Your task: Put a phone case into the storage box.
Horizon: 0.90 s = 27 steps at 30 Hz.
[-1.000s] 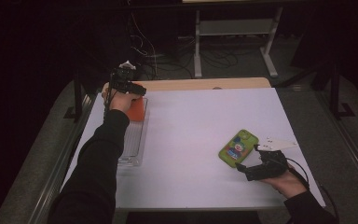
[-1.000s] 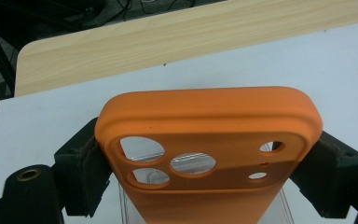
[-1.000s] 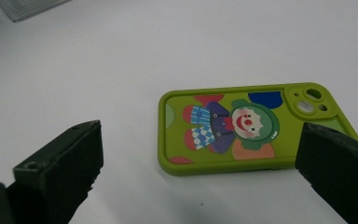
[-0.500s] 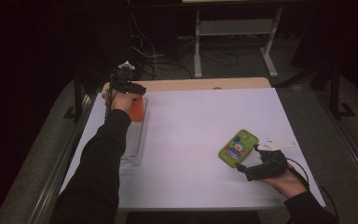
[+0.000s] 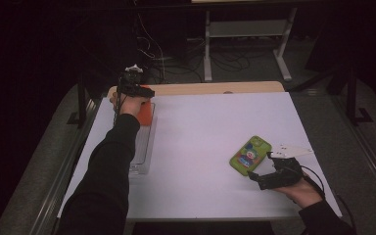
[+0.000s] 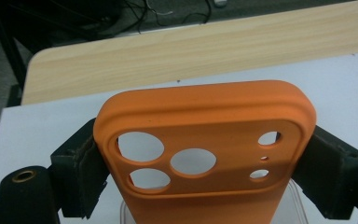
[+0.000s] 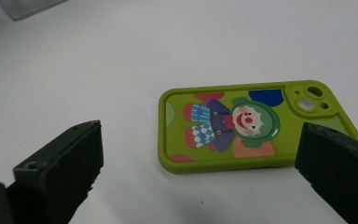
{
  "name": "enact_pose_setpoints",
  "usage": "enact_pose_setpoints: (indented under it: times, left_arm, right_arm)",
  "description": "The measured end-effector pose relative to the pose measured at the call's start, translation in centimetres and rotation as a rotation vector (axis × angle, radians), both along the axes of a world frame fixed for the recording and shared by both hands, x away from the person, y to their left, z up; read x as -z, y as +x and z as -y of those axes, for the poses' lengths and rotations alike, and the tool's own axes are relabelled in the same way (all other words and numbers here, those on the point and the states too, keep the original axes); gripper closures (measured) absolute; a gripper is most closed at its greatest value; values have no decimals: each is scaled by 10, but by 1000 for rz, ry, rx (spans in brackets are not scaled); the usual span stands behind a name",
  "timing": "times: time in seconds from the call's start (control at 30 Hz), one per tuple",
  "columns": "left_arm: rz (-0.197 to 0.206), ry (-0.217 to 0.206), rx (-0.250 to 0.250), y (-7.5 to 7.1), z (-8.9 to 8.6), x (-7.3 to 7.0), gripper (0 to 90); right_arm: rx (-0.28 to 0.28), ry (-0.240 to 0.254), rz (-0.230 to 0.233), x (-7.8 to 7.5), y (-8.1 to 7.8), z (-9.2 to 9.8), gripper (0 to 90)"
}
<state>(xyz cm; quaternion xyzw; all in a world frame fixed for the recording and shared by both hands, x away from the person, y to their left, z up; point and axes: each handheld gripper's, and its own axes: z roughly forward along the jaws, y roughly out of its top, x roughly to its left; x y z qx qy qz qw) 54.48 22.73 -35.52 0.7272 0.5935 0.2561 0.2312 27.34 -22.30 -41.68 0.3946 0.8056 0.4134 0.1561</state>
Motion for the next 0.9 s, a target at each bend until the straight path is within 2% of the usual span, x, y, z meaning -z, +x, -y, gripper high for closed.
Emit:
enact_pose_setpoints:
  times: [0.3, 0.33, 0.4, 0.47, 0.63, 0.8, 0.9]
  left_arm:
    - [18, -17, -12, 2, -1, 3, 132]
    - [16, -4, -4, 2, -1, 3, 132]
    - [21, -10, -12, 3, 1, 5, 131]
    - [24, 3, -7, 3, 1, 5, 131]
    - [23, -5, -12, 3, 2, 6, 126]
    - [18, -8, -12, 4, 2, 8, 93]
    - [15, 5, -12, 5, 1, 8, 67]
  right_arm:
    - [-5, -2, -3, 0, 0, 0, 0]
    - [-6, -2, -3, 0, 0, 0, 1]
    - [-7, -2, -2, 0, 0, 0, 1]
    - [-8, -2, -2, 0, 0, 0, 0]
    - [-5, -3, -2, 0, 0, 0, 1]
    - [-3, 0, -1, 0, -1, 0, 0]
    - [-5, -3, -2, 0, -1, 0, 0]
